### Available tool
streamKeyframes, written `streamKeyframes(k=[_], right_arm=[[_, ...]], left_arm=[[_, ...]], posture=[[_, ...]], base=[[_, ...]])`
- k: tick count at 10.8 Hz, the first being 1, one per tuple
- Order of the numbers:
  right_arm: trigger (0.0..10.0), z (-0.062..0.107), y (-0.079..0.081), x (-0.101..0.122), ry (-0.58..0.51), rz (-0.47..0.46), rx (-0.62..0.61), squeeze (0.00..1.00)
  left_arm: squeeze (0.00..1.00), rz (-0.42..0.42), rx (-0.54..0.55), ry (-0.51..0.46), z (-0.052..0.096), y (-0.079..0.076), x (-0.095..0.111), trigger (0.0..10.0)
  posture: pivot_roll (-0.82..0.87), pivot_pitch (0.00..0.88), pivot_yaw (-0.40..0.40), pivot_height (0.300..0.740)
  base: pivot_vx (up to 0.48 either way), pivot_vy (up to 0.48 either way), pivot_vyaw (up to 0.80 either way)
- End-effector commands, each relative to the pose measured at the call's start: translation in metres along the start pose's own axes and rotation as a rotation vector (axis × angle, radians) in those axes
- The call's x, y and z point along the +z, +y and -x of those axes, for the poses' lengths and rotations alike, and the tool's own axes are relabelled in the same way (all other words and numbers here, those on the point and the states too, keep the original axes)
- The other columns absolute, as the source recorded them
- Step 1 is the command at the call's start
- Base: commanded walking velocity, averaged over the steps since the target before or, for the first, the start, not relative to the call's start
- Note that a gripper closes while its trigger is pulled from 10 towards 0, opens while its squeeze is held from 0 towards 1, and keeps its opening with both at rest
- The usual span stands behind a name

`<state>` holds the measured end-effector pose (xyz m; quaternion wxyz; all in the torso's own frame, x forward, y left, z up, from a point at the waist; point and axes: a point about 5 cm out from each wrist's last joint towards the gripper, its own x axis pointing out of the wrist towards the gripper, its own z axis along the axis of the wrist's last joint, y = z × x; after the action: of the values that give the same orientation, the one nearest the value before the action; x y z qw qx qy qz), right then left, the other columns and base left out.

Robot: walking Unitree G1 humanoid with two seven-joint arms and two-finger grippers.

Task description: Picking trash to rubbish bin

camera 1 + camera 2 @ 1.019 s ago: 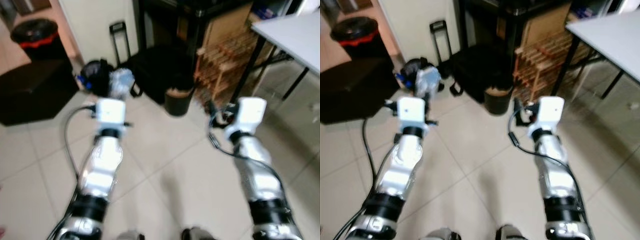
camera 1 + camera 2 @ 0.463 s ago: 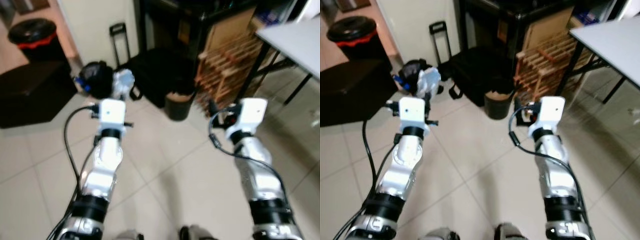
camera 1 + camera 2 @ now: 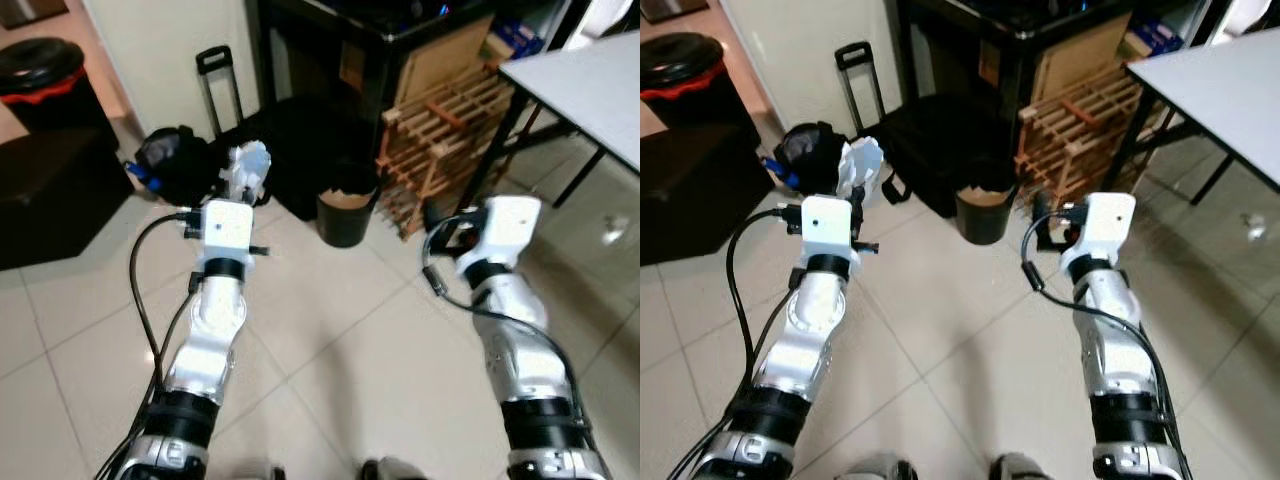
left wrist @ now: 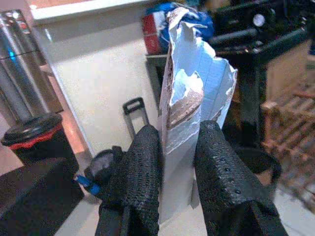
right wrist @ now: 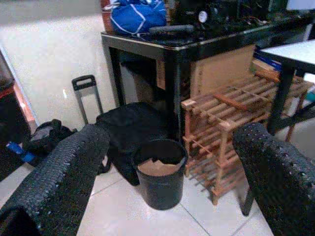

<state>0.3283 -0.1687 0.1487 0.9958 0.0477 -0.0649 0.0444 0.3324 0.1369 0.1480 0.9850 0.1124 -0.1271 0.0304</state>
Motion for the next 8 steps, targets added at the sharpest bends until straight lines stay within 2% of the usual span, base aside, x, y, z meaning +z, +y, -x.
streamKeyframes(k=[1,5,8], right_arm=[[10.0,-0.0001,0.0097,-0.0012,0.002,-0.012,0.026,0.00],[10.0,-0.0001,0.0108,-0.0024,0.007,-0.020,0.028,0.00],[10.0,-0.0007,0.0120,-0.0028,0.013,-0.027,0.034,0.00]], left_arm=[[0.00,-0.025,0.032,0.018,0.0013,0.0115,-0.0046,10.0],[0.00,-0.028,0.030,0.025,0.0011,0.0110,-0.0056,10.0],[0.00,-0.027,0.027,0.025,0.0012,0.0106,-0.0056,10.0]], posture=[[-0.02,0.178,0.036,0.740],[-0.02,0.176,0.035,0.740],[-0.02,0.173,0.037,0.740]], base=[[0.364,0.000,0.00],[0.364,0.000,0.00],[0.364,0.000,-0.70]])
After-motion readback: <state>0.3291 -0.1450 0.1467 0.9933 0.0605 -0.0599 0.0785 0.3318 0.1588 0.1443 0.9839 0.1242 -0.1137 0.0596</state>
